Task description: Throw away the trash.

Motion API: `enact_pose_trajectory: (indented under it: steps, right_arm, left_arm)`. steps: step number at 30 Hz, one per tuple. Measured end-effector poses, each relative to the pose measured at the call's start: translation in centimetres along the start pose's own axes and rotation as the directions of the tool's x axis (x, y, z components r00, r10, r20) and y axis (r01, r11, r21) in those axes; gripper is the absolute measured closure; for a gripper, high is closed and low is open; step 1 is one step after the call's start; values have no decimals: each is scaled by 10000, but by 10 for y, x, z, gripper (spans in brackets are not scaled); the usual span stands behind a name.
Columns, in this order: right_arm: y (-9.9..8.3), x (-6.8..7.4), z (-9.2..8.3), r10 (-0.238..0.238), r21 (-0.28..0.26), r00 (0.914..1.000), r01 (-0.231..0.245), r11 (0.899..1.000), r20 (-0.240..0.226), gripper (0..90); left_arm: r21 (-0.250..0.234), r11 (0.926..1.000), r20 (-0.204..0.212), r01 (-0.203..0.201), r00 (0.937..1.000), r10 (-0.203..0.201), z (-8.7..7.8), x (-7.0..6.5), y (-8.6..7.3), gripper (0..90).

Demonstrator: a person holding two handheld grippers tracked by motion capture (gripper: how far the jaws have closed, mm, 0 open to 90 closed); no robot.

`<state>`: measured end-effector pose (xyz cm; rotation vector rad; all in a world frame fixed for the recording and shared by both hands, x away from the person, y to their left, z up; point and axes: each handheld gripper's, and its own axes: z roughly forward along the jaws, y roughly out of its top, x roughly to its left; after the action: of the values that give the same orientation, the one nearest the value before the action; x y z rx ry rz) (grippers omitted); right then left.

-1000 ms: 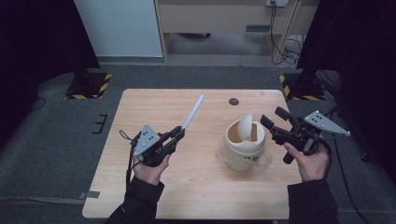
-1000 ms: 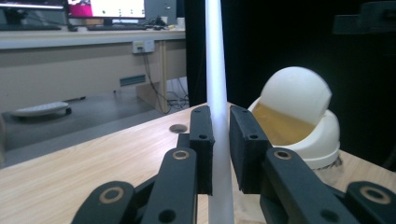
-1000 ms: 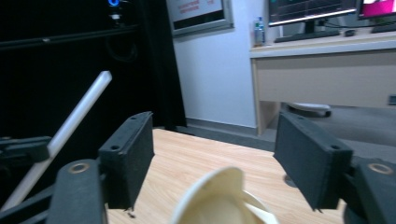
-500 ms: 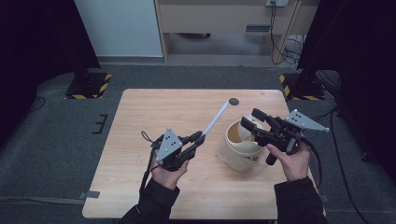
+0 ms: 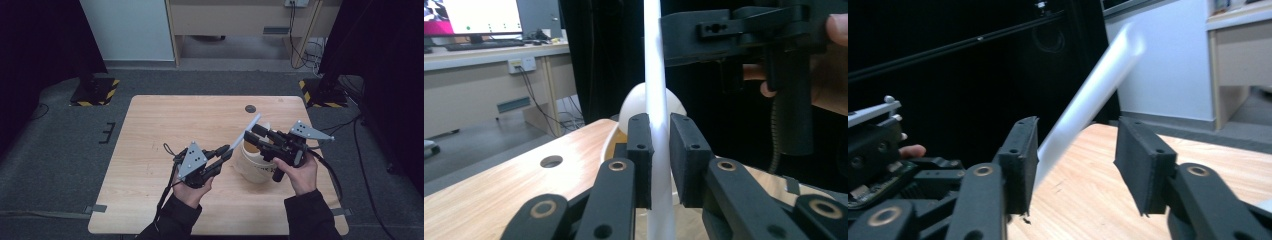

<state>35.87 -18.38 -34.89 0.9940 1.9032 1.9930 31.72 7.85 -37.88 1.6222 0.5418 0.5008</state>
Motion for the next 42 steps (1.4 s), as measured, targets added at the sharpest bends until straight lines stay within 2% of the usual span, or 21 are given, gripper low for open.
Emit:
enact_pose_trajectory:
  steps: [3, 6, 8, 12, 15, 18, 21, 22, 25, 28, 29, 30, 32, 33, 34, 35, 36, 37, 41, 42]
  right_arm:
    - [-2, 1, 2, 111, 72, 9997, -109, 9999, -217, 642]
    - [-3, 3, 2, 345, 75, 9983, -342, 9994, -463, 707]
    - [-3, 4, 3, 482, 79, 9961, -477, 9988, -745, 785]
    - [-4, 4, 4, 342, 136, 9967, -333, 9994, -743, 803]
    - [-4, 4, 3, 192, 108, 9974, -185, 9998, -693, 803]
    - [-2, 4, 1, 6, -23, 9984, -8, 10000, -565, 803]
    - [0, 2, -2, -123, -232, 9991, 114, 9997, -410, 803]
    - [1, 2, -3, -150, -279, 9993, 141, 9995, -353, 803]
    - [4, 0, -5, -286, -522, 9994, 276, 9983, -169, 803]
    - [7, -3, -6, -350, -776, 9994, 347, 9964, -37, 803]
    - [8, -3, -6, -327, -841, 9995, 327, 9959, 9, 802]
    - [9, -5, -6, -330, -888, 9994, 332, 9955, 44, 803]
    - [12, -6, -6, -416, -1003, 9990, 433, 9940, 186, 802]
    - [14, -7, -6, -501, -1048, 9983, 529, 9931, 292, 803]
    - [15, -7, -6, -628, -1141, 9972, 670, 9912, 396, 802]
    - [17, -7, -5, -704, -1212, 9963, 759, 9897, 484, 803]
    - [19, -7, -5, -757, -1290, 9955, 826, 9882, 575, 803]
    - [21, -7, -4, -777, -1360, 9948, 860, 9870, 654, 803]
    - [27, -8, -4, -943, -1598, 9891, 1119, 9808, 1135, 803]
    - [28, -9, -4, -1020, -1622, 9862, 1227, 9791, 1306, 803]
  left_arm:
    - [95, 9999, 131, -83, 9999, 82, 1, -2, -1, 792]
    - [212, 9998, 188, 18, 9998, -22, 1, -1, -3, 789]
    - [283, 9995, 122, 103, 9999, -107, 0, 0, -5, 743]
    - [523, 9985, -22, 145, 9999, -144, -8, 6, -8, 666]
    - [781, 9968, -283, 166, 9995, -144, -22, 16, -14, 610]
    - [1282, 9911, -665, 370, 9974, -287, -39, 30, -28, 550]
    - [1947, 9778, -1200, 776, 9913, -548, -58, 45, -46, 483]
    - [2151, 9712, -1393, 1022, 9876, -730, -64, 49, -54, 458]
    - [2837, 9441, -1924, 1681, 9745, -1157, -79, 62, -76, 391]
    - [3514, 9105, -2455, 2178, 9600, -1349, -86, 69, -98, 320]
    - [3701, 8976, -2643, 2395, 9534, -1454, -87, 71, -105, 305]
    - [3956, 8809, -2805, 2598, 9475, -1535, -87, 73, -110, 291]
    - [4533, 8439, -2966, 2871, 9413, -1610, -84, 76, -122, 244]
    - [4920, 8226, -2947, 2850, 9436, -1506, -82, 78, -127, 236]
    - [5335, 7941, -2981, 2911, 9434, -1456, -80, 78, -132, 220]
    - [5624, 7741, -2988, 2906, 9444, -1375, -77, 78, -135, 214]
    - [5818, 7622, -2910, 2837, 9478, -1307, -75, 78, -139, 213]
    - [5944, 7538, -2830, 2801, 9503, -1299, -73, 78, -140, 211]
    - [5956, 7571, -2629, 2685, 9557, -1321, -69, 79, -143, 197]
    - [5980, 7560, -2598, 2663, 9567, -1316, -68, 80, -144, 191]
